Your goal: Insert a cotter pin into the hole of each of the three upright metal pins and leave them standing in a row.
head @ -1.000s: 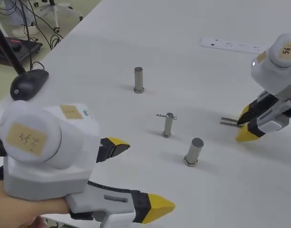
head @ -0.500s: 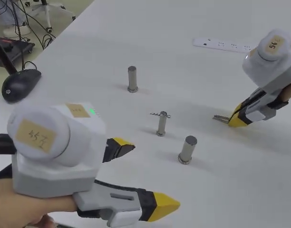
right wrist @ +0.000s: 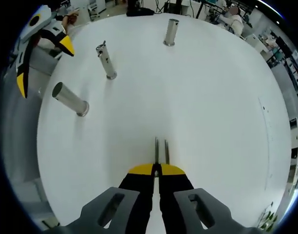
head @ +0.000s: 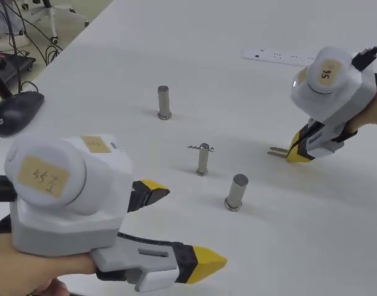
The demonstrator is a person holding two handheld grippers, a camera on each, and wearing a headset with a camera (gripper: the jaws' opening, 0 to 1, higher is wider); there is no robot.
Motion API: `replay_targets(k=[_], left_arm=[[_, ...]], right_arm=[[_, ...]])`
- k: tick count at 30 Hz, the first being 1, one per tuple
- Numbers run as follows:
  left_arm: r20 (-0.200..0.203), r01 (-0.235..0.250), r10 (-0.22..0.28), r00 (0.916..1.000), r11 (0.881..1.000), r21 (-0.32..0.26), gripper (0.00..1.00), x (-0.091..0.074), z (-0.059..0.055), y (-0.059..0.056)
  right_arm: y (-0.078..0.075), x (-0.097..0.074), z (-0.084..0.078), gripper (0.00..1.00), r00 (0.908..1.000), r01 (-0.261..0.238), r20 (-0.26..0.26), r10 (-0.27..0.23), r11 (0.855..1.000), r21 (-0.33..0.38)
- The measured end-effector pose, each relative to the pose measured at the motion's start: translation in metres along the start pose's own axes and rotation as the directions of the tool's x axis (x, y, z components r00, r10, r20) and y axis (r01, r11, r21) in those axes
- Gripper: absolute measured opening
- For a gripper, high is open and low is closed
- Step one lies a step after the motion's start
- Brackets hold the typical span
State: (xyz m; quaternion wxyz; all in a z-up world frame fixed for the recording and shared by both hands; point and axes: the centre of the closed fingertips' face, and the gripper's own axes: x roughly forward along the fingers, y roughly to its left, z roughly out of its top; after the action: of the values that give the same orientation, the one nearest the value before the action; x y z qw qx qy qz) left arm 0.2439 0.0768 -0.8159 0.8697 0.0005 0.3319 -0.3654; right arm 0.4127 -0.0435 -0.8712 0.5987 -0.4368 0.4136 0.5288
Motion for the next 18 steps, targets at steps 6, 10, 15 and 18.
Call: replay_targets(k=[6,10,15,18], left_arm=[[0.006,-0.007,0.007,1.0000,1.000,-0.001,0.71,-0.0010,0.0019,0.0008],[0.012,-0.012,0.012,0.9999,1.000,0.000,0.71,-0.0029,0.0043,0.0012],[0.021,-0.032,0.033,0.9993,0.999,-0.011,0.71,-0.0057,0.0076,0.0048],[0.025,-0.043,0.043,0.9988,0.999,-0.011,0.70,-0.0074,0.0096,0.0070]], right_arm=[[-0.0009,0.0000,-0.0005,0.03,1.0000,0.002,0.007,-0.003,1.000,0.012],[0.0002,-0.0004,-0.0002,0.02,1.0000,-0.001,0.008,0.001,1.000,0.027],[0.0017,-0.0017,0.0009,0.02,0.9999,0.003,0.016,-0.003,0.999,0.035],[0.0030,-0.0048,0.0056,0.02,0.9986,-0.006,0.053,0.003,0.997,0.073]])
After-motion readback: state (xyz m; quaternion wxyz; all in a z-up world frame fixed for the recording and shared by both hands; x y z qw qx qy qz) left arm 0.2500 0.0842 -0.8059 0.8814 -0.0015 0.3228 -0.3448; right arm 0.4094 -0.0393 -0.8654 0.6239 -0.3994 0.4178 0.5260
